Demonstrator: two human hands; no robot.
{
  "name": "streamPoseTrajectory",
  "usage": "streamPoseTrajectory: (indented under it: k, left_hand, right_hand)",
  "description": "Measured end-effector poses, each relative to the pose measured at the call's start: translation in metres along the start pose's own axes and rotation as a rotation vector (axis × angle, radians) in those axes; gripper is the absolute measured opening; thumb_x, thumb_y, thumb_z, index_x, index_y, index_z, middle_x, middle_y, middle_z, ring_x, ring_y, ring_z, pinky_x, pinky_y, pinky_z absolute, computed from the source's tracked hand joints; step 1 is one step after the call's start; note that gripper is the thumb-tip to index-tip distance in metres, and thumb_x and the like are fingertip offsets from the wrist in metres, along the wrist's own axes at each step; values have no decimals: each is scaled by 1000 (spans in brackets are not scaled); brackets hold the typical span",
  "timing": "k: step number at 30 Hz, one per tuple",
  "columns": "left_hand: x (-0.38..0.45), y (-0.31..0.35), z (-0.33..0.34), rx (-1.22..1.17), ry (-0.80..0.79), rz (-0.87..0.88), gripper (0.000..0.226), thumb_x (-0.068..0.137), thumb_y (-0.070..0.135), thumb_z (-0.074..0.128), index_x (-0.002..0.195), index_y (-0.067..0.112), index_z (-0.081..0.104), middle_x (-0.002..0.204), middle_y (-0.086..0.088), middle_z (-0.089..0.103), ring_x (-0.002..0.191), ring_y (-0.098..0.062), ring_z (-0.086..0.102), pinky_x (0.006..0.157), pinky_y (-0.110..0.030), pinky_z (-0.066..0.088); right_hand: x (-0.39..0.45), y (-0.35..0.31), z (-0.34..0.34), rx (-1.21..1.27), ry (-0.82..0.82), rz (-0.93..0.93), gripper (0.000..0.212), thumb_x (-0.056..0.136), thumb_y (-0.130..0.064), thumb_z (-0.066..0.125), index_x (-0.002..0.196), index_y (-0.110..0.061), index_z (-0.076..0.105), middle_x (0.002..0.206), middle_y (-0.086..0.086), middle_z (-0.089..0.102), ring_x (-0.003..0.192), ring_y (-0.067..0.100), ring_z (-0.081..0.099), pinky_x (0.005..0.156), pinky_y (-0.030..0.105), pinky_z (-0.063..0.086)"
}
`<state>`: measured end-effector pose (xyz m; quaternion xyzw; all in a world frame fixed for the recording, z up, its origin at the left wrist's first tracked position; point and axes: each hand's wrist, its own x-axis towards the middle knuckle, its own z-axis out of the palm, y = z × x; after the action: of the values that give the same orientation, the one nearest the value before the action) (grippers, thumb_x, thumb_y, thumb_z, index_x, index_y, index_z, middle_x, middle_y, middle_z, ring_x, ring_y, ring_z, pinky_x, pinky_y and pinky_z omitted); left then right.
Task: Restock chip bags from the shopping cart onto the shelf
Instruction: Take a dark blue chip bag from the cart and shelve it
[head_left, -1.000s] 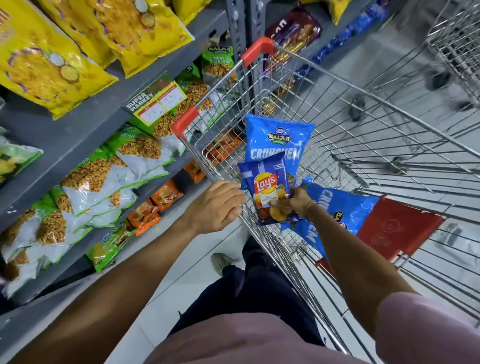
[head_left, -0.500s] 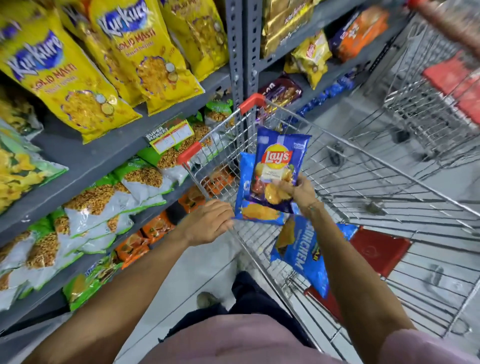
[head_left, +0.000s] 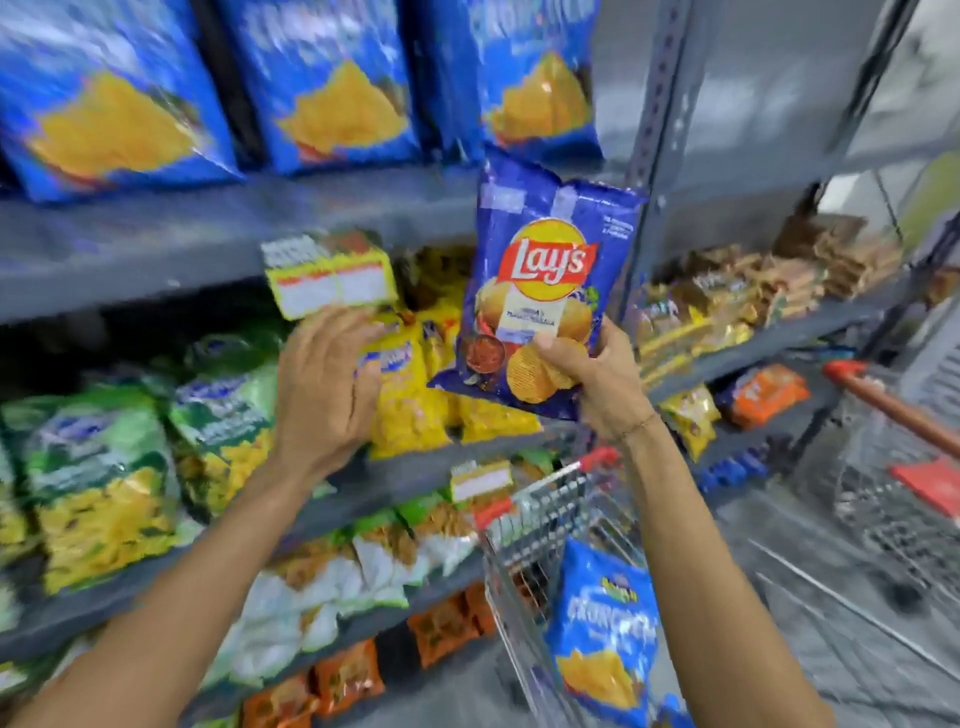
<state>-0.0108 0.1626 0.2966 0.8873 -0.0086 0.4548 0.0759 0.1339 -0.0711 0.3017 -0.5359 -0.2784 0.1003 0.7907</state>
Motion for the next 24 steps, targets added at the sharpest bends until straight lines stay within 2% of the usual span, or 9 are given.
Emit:
streamPoseTrajectory:
  k: [3,6,11,14,17,19,24]
  left_hand:
    - [13,-30,-67,206,148,-49,43,95,31,33,130,11,48,139,-12,51,137,-29,32,116,-44,23]
    - [12,-66,-133,352,225,-103,45,96,32,33,133,9,45,142,-13,49,138,-32,32,114,-50,27]
    - [-23,-130,-229,540,275,-297,49,97,36,30,134,7,45,141,-14,49,138,-33,33,116,-42,22]
    - [-52,-161,-273,622,276,-405,49,96,35,31,133,7,46,139,-15,51,137,-34,36,115,-44,22]
    - [-76,-184,-299,689,239,-461,49,94,33,33,131,5,49,137,-15,53,135,-35,39,113,-48,25]
    - [-87,-196,-307,700,198,-479,52,93,35,32,132,5,49,138,-15,53,136,-33,39,113,-48,24]
    - [-88,-216,-302,636,108,-427,51,94,35,30,133,8,49,140,-10,52,138,-27,37,118,-36,9]
  right_hand:
    - [25,-37,76,46,-145,-101,37,66,-23,82,101,-25,70,100,-3,76,93,16,71,76,30,56]
    - [43,-63,155,112,-275,-172,32,72,-16,78,103,-22,70,101,-3,76,94,15,71,76,26,56]
    - [59,-76,276,164,-418,-198,26,79,-5,71,101,-17,69,94,-4,77,88,13,72,72,24,56]
    - [62,-71,342,161,-475,-165,24,81,-2,69,99,-16,68,89,-8,77,84,9,72,69,21,56]
    - [67,-62,396,146,-501,-132,22,79,-7,73,94,-22,70,89,-9,77,84,8,72,69,20,56]
    - [71,-53,426,139,-496,-105,28,76,-11,76,103,-17,68,95,-4,76,88,12,72,71,23,57]
    - [84,-24,471,73,-504,-71,38,70,-17,81,105,-21,65,98,-4,76,92,14,72,77,27,57]
